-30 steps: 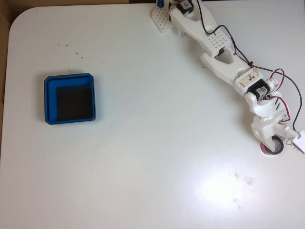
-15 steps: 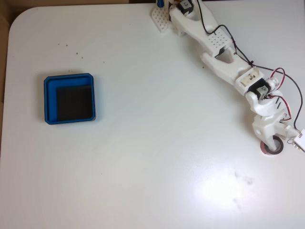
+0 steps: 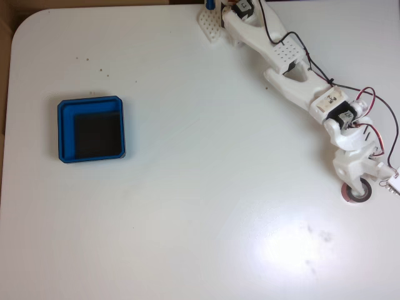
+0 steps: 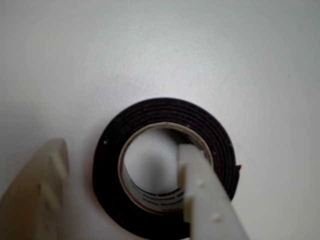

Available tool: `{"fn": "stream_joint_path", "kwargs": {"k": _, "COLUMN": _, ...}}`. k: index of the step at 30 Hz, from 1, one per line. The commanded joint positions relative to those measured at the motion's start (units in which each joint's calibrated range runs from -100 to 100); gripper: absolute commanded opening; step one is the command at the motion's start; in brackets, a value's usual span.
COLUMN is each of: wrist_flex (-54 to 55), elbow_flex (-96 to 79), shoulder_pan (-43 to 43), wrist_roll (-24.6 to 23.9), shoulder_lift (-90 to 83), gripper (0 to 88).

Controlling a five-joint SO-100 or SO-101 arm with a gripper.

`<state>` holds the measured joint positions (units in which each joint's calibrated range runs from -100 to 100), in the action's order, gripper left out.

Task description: Pick the red roll and drop it in the blue box

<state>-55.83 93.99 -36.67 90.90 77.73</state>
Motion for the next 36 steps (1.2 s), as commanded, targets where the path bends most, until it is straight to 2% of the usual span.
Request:
{"fn": "stream_joint_path", "kwargs": {"k": 1, "wrist_flex": -1.18, "elbow_flex": 4.3, "shoulder_pan": 0.66, "wrist_roll": 0.34, "shoulder_lift": -1.64, "gripper": 20.1}}
{"fn": "stream_joint_path", "kwargs": {"k": 7, "wrist_flex": -8.86, "elbow_flex": 4.66, "shoulder_pan": 0.66, "wrist_roll": 0.25, "shoulder_lift": -2.73, "gripper": 20.1}}
{"fn": "stream_joint_path", "kwargs": {"k": 36, "wrist_flex": -9.6, "elbow_flex": 4.3, "shoulder_pan": 0.66, "wrist_roll": 0.16, "shoulder_lift": -2.48, "gripper": 19.9}}
